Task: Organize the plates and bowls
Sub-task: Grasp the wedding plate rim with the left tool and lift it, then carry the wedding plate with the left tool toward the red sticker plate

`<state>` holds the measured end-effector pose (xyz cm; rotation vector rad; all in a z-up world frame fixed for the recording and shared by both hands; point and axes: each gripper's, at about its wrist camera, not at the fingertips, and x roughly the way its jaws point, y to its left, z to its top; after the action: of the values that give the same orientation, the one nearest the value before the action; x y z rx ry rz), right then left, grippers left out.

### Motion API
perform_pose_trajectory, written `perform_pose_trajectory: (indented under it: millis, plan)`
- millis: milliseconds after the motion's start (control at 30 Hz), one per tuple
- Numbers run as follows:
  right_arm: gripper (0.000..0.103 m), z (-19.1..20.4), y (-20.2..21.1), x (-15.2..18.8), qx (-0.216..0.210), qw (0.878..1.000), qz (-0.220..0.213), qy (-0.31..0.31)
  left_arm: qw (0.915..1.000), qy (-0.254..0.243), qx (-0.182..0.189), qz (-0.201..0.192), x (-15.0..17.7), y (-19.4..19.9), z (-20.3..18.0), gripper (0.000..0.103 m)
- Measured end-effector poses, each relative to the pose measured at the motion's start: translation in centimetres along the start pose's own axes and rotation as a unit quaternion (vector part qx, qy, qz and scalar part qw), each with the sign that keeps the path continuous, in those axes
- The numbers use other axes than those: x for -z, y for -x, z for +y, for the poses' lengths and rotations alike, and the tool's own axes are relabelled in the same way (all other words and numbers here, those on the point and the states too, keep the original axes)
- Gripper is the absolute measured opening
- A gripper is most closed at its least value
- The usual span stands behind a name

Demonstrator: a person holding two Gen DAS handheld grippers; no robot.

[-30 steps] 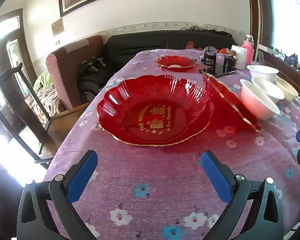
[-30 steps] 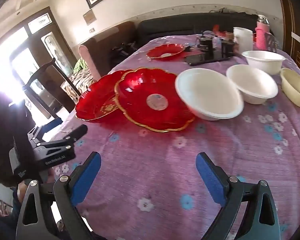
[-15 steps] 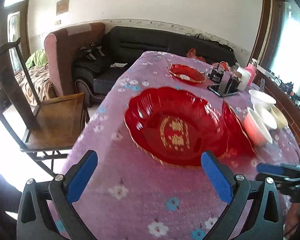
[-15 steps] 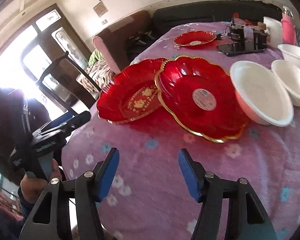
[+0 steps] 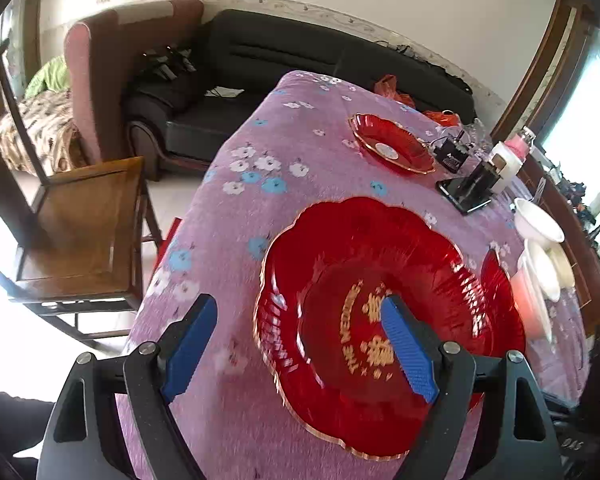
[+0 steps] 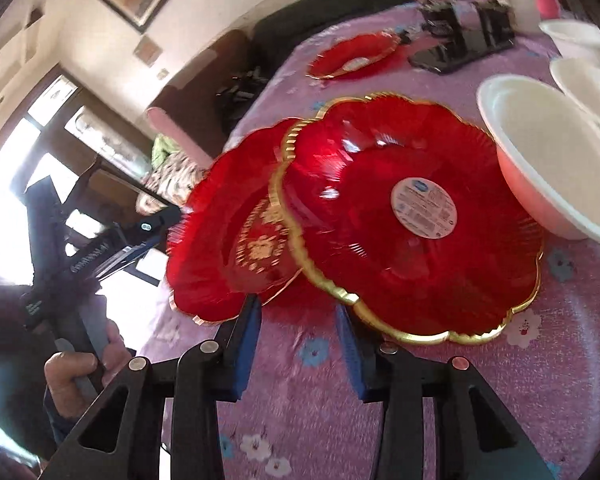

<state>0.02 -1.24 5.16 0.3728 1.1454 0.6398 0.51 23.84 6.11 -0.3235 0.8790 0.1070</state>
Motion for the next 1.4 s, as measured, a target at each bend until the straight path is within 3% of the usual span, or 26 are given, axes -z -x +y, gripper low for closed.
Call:
perform_pose_trajectory:
  millis: [267,300,400,433,500,867,1200,1400]
  plan:
    - [0.041,1.2,-1.6,-1.0,0.037,0.999,-0.007,0.004,0.9991,0.012,-0.009,0.039,-1.9,-4.6,0.9,0.084]
    - [0.039,1.2,-1.7,-1.0,0.046,0.999,-0.007,0.005,0.9990,0.016,-0.013,0.039,-1.9,-5.1,1.1,0.079]
    - [0.028,1.6,-1.8,-0.9,0.054,0.998,-0.011,0.016,0.9984,0.023,0.010,0.050,-1.9,-5.8,1.3,0.051]
    - [0.022,1.8,-1.8,-0.9,0.060,0.998,-0.013,0.022,0.9983,0.022,0.012,0.053,-1.8,-5.9,1.1,0.046]
    - [0.021,2.1,-1.6,-0.9,0.066,0.997,-0.019,0.032,0.9983,0.016,0.018,0.053,-1.4,-5.7,0.6,0.042]
    - [0.018,1.8,-1.2,-0.2,0.064,0.997,-0.002,0.049,0.9987,0.023,0.003,0.045,1.1,-1.9,0.7,0.042]
    - [0.018,2.6,0.1,2.8,0.036,0.994,0.035,0.098,0.9991,0.028,-0.024,0.023,7.7,3.9,0.3,0.047]
    - [0.018,1.7,1.6,4.4,0.027,0.992,0.048,0.113,0.9993,0.030,-0.015,0.018,11.0,6.0,-0.8,0.051]
